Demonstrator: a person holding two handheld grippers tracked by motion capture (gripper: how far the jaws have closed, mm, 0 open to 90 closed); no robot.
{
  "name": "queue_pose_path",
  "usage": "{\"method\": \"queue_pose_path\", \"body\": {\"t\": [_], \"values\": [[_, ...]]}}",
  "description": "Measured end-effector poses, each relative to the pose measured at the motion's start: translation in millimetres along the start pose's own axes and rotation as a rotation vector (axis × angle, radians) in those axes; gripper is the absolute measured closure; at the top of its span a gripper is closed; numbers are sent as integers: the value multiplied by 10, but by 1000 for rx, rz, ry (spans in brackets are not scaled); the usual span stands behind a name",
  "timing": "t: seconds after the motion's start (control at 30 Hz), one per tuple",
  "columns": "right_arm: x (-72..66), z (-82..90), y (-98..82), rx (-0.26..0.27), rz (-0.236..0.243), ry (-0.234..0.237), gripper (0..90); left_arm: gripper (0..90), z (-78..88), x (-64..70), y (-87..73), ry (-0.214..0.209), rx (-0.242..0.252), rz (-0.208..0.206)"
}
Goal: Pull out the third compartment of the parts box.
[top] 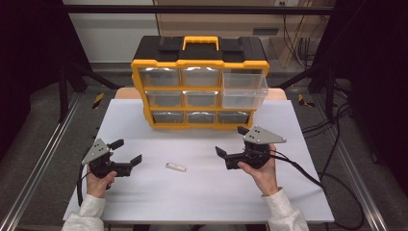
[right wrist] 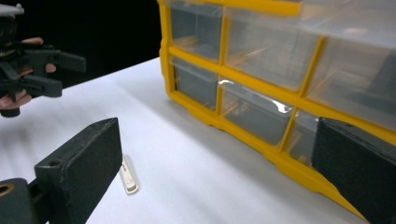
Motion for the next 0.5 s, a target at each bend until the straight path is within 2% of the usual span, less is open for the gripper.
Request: {"method": "queue_pose_path", "body": {"t": [0.27,0.5], "values": [[-53,-150,-67,-35,8,24,24,18,-6,8,-1,-3,-3,-2],[-69,-223,-98,-56,22,27,24,17,-7,10,0,-3,-6,-6]]}}
Point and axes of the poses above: each handheld gripper's, and its own axes: z roughly backward along the jaws, y roughly out of its top, x roughly to its right, the point moved 1 cm from there along -z, roughly forward along the jaws, and after that the axes turned 4 degrees about -y, right-handed, at the moved point
